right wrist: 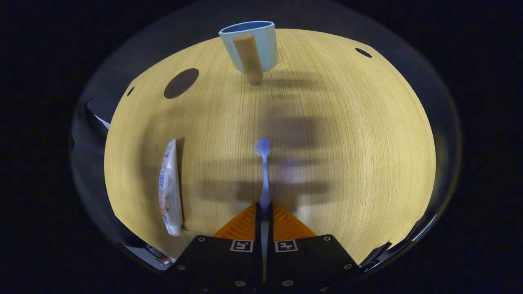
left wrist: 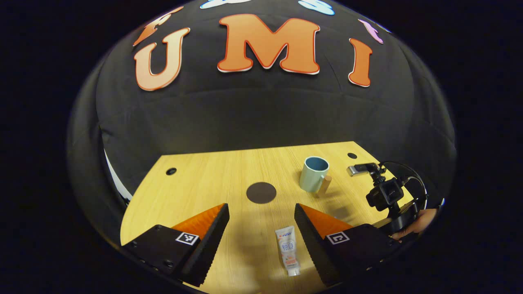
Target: Put the toothbrush and toothpaste on the desktop into the cup, then pick up the cup and place it on the coaster on the desktop.
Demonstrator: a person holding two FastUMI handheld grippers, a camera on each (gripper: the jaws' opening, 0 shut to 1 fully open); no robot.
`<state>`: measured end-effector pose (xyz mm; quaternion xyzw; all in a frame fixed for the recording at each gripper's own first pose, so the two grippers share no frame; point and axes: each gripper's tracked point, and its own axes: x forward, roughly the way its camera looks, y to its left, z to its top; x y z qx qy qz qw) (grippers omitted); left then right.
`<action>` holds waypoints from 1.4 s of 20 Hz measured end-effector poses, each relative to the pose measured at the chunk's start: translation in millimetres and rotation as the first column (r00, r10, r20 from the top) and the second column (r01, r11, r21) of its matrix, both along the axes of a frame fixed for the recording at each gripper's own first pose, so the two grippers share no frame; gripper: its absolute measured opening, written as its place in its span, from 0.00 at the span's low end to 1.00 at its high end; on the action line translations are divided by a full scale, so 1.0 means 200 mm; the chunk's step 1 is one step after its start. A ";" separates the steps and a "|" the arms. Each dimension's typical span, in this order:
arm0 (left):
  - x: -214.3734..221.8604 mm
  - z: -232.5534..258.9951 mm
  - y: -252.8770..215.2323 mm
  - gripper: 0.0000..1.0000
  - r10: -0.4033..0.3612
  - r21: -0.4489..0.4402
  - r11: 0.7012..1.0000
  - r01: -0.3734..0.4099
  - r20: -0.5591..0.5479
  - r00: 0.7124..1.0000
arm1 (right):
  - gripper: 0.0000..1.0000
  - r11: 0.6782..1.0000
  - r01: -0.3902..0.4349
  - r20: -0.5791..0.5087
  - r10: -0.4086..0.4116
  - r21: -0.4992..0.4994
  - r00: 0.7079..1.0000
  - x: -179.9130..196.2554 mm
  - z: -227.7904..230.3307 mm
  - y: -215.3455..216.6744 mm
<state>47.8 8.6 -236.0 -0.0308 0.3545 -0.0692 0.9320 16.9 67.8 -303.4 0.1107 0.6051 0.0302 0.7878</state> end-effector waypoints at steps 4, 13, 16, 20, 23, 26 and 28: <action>-0.08 -0.33 -0.10 0.97 -0.040 -0.061 0.998 0.029 -0.186 0.982 | 0.05 0.998 0.008 0.039 -0.010 0.064 0.999 0.01 0.08 -0.01; -0.22 -0.94 -0.12 0.96 -0.051 -0.091 0.996 0.003 -0.532 0.845 | 0.05 0.996 0.029 0.132 -0.040 0.087 0.990 0.00 0.24 -0.17; -0.25 -1.06 -0.15 0.96 -0.059 -0.074 0.997 0.019 -0.601 0.797 | 0.05 0.997 0.029 0.162 -0.041 0.078 0.986 -0.02 0.28 -0.22; -0.31 -1.15 -0.19 0.96 -0.061 -0.042 0.998 0.044 -0.663 0.746 | 0.05 0.995 0.035 0.193 -0.054 0.097 0.980 -0.03 0.34 -0.26; -0.33 -1.15 -0.20 0.89 -0.060 -0.026 0.998 0.058 -0.690 0.721 | 0.05 0.995 0.043 0.204 -0.060 0.088 0.977 -0.03 0.36 -0.29; -0.34 -1.18 -0.21 0.41 -0.046 -0.040 0.999 0.024 -0.715 0.698 | 0.05 0.995 0.047 0.201 -0.064 0.089 0.978 -0.04 0.36 -0.30; -0.30 -1.18 -0.21 0.35 -0.059 -0.051 0.998 0.032 -0.717 0.694 | 0.05 0.995 0.046 0.199 -0.063 0.090 0.978 -0.04 0.36 -0.30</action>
